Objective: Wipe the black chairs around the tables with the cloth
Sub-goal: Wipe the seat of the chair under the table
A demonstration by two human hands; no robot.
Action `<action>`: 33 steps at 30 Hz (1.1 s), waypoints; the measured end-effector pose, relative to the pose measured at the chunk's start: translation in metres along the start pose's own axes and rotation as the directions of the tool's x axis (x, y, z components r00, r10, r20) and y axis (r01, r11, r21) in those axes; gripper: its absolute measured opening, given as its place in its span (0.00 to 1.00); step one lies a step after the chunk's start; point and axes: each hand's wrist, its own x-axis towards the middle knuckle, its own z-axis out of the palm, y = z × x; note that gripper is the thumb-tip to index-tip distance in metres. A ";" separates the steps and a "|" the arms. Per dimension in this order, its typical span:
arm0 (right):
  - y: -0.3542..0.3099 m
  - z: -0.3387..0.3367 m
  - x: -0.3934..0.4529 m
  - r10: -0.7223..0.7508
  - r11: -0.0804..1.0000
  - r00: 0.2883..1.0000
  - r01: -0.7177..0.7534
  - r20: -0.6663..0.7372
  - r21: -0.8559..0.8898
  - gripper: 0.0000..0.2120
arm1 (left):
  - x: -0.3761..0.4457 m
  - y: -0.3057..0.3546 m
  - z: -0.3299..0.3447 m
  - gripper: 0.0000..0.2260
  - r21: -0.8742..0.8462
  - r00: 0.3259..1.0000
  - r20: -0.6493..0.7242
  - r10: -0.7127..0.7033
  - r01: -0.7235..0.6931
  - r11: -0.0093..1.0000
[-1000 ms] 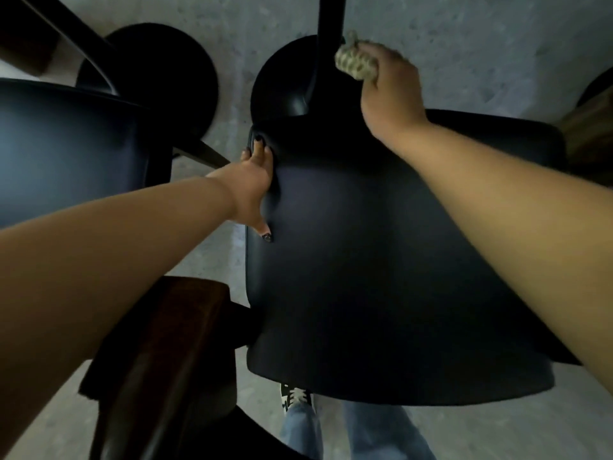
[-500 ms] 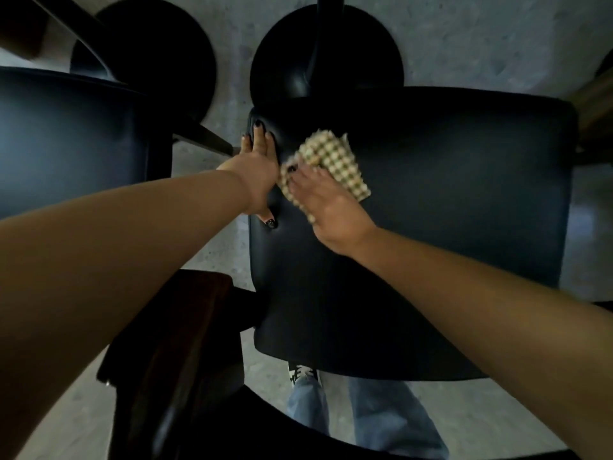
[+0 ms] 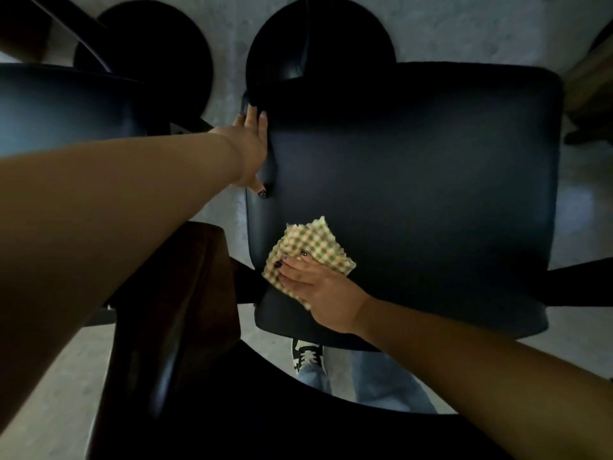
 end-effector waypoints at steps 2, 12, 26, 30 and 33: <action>-0.002 0.003 -0.003 0.007 1.000 0.999 -0.007 0.052 -0.009 0.26 | -0.003 0.003 -0.005 0.51 -0.006 1.000 0.001 0.017 -0.017 1.000; -0.017 -0.050 -0.013 0.205 0.946 0.968 -0.234 0.142 0.224 0.22 | -0.002 0.040 -0.015 0.62 -0.233 0.996 0.073 0.045 -0.027 0.972; 0.152 -0.236 0.085 0.512 0.816 0.701 -0.577 -0.496 0.028 0.25 | 0.023 0.062 -0.001 0.61 -0.192 0.996 0.034 -0.078 0.083 0.978; 0.148 -0.188 0.094 0.491 0.845 0.773 -0.535 -0.403 0.003 0.27 | 0.026 0.060 0.003 0.60 -0.194 0.997 0.018 -0.069 0.072 0.978; 0.128 -0.160 0.084 0.402 0.901 0.816 -0.432 -0.416 0.024 0.25 | 0.022 0.061 0.001 0.59 -0.194 0.998 0.016 -0.065 0.067 0.979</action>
